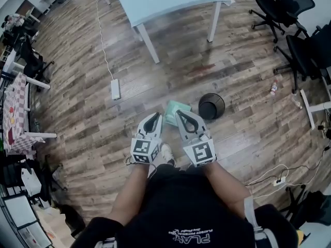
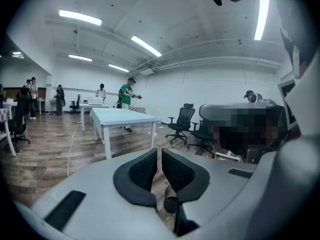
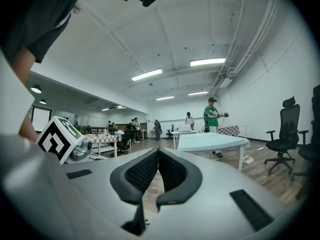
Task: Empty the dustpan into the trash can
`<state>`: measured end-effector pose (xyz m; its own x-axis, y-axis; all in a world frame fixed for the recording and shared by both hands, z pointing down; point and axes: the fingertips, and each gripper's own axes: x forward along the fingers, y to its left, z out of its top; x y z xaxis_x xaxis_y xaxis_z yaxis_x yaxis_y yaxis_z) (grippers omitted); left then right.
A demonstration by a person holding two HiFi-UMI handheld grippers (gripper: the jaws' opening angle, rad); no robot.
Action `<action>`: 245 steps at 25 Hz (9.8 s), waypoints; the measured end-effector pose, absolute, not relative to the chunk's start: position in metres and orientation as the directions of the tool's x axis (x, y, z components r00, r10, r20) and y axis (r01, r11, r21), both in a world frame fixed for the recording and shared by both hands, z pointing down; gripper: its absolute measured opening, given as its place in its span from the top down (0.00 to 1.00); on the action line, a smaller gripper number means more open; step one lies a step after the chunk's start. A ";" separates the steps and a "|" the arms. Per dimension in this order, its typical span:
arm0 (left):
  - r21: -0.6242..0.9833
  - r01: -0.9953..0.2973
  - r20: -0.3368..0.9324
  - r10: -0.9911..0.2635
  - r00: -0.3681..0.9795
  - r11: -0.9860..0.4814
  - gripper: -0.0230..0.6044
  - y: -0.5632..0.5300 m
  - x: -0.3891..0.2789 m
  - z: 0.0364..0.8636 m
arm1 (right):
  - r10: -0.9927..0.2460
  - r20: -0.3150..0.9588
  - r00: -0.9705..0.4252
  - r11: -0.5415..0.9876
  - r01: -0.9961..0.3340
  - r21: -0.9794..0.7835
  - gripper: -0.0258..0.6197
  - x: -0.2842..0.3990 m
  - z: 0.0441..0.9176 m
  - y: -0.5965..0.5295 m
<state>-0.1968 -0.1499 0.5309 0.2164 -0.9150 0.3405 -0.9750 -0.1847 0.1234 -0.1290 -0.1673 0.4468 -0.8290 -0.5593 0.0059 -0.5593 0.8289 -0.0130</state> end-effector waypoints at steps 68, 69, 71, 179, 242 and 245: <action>0.082 -0.977 0.907 -0.393 0.155 -0.195 0.81 -0.167 -0.206 0.834 | -0.611 0.574 -0.545 0.579 -0.802 -0.145 0.92 -0.089 0.705 -0.173; 0.079 -0.977 0.907 -0.393 0.152 -0.196 0.81 -0.166 -0.206 0.835 | -0.612 0.577 -0.540 0.573 -0.806 -0.147 0.92 -0.087 0.707 -0.172; 0.074 -0.978 0.907 -0.394 0.148 -0.197 0.81 -0.164 -0.205 0.835 | -0.612 0.583 -0.535 0.568 -0.810 -0.146 0.92 -0.084 0.709 -0.171; -0.684 0.336 0.724 -0.658 0.207 -0.647 0.81 0.023 0.015 0.700 | -0.825 0.392 -0.407 0.433 -0.901 -0.023 0.92 0.102 0.602 -0.008; -0.565 0.472 0.814 -0.553 0.181 -0.677 0.81 0.040 0.076 0.710 | -0.788 0.415 -0.455 0.480 -0.876 -0.048 0.92 0.157 0.609 0.026; -0.594 0.344 0.803 -0.559 0.206 -0.727 0.81 0.027 0.075 0.695 | -0.788 0.422 -0.448 0.475 -0.879 -0.047 0.92 0.159 0.611 0.027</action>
